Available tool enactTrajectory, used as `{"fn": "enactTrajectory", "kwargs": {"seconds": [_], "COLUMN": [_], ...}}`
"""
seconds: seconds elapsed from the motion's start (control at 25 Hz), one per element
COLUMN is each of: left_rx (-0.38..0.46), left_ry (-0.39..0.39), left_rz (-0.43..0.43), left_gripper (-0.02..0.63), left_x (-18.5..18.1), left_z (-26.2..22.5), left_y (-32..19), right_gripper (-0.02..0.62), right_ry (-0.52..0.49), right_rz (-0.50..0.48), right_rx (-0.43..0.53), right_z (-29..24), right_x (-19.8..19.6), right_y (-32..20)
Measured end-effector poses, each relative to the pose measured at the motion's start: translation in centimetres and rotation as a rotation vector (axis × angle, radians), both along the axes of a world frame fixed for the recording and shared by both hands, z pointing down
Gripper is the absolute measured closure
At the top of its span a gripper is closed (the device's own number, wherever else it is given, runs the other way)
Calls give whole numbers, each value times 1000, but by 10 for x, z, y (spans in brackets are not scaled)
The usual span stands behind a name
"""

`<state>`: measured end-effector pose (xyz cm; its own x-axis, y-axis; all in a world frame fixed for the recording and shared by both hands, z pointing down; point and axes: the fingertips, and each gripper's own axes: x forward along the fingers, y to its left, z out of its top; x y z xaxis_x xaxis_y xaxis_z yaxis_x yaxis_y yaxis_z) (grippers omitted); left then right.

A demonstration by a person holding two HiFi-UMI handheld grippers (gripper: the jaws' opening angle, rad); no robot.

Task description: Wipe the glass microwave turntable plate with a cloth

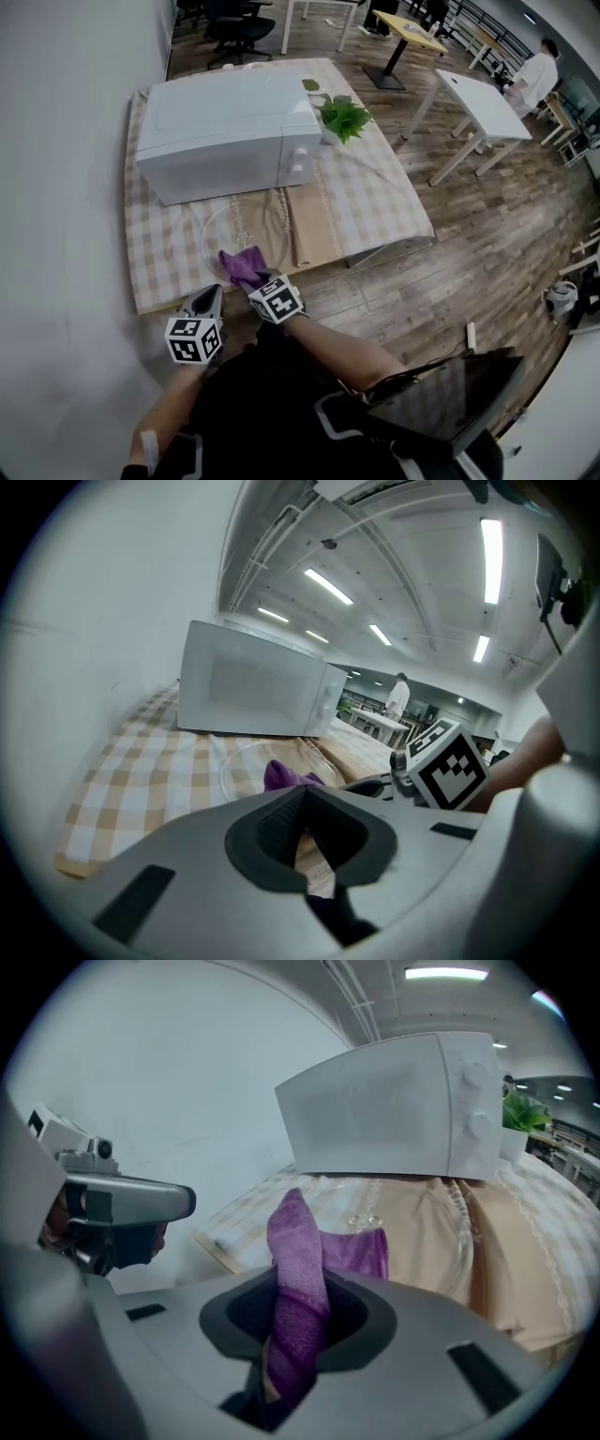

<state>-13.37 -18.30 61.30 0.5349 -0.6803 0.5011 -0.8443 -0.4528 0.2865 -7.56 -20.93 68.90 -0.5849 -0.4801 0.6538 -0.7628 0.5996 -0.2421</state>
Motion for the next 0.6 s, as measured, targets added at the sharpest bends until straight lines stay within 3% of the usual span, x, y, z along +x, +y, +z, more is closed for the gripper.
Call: {"fn": "enactTrajectory", "kwargs": {"seconds": [0.32, 0.6], "left_rx": [0, 11], "left_ry": [-12, 35], "left_rz": [16, -9], "left_gripper": [598, 598], "left_x": [1, -5], "left_z": [2, -11], "left_y": [-1, -12], "right_gripper": [495, 495], "right_ry": [12, 38], "right_rz": [98, 151], "right_rx": [-9, -13], "right_z": [2, 4], "right_x": [36, 65], "right_y": [-14, -25]}}
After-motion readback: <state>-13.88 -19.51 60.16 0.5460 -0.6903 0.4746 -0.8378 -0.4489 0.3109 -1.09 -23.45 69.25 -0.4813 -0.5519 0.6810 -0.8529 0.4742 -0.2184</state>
